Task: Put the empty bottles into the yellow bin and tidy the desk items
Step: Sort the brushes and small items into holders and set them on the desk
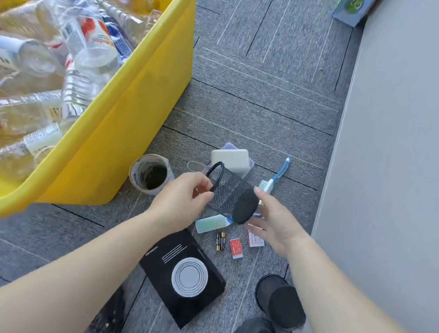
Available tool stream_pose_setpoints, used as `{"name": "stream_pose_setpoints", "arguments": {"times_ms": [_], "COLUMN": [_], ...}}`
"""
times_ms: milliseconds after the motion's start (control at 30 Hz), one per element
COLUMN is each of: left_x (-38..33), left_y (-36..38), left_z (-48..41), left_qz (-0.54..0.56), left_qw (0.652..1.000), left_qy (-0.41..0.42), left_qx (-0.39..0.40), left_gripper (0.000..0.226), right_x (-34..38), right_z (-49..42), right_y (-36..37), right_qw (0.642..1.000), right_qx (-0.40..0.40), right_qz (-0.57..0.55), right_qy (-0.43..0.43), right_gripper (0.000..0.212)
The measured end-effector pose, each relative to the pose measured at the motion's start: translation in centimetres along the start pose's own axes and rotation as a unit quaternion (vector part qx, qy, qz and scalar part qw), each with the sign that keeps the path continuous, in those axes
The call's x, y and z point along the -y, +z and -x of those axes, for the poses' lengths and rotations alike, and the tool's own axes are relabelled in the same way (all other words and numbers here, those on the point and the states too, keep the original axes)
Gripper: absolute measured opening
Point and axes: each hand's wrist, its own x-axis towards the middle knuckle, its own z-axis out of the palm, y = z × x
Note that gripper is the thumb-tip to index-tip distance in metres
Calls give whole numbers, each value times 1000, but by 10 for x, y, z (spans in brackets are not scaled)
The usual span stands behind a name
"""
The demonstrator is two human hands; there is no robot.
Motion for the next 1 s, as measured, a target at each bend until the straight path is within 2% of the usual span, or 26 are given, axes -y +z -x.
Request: {"name": "stream_pose_setpoints", "arguments": {"times_ms": [167, 267, 367, 500, 633, 700, 767, 867, 933, 1000], "left_x": [35, 63, 90, 109, 128, 137, 146, 146, 144, 144], "left_y": [-4, -1, 9, 22, 37, 42, 45, 39, 33, 29], "left_z": [42, 68, 90, 108, 118, 123, 125, 126, 117, 105], "left_qz": [-166, -250, -318, -401, -422, -405, -358, -237, -158, -107], "left_qw": [979, 949, 921, 883, 869, 876, 903, 967, 986, 988], "left_qy": [115, 187, 218, 238, 254, 254, 232, 83, -44, -111], "left_qx": [12, 42, 60, 49, 56, 67, 40, -31, -18, 28], "left_gripper": [8, 5, 21, 35, 46, 43, 41, 46, 53, 50], "right_x": [-30, -50, -69, -96, -115, -120, -122, -117, -113, -106], "right_z": [-1, 3, 10, 16, 14, 11, 5, -4, -13, -21], "right_y": [0, 7, 23, 40, 48, 49, 47, 39, 34, 33], "right_qw": [975, 965, 955, 942, 933, 930, 925, 914, 910, 901], "right_qx": [-145, -135, -112, -94, -84, -93, -111, -139, -158, -171], "right_qz": [169, 224, 276, 321, 350, 355, 363, 380, 381, 396], "right_qy": [1, 11, -4, -23, -31, -34, -36, -35, -34, -44], "right_gripper": [23, 23, 16, 26, 24, 23, 20, 20, 23, 29]}}
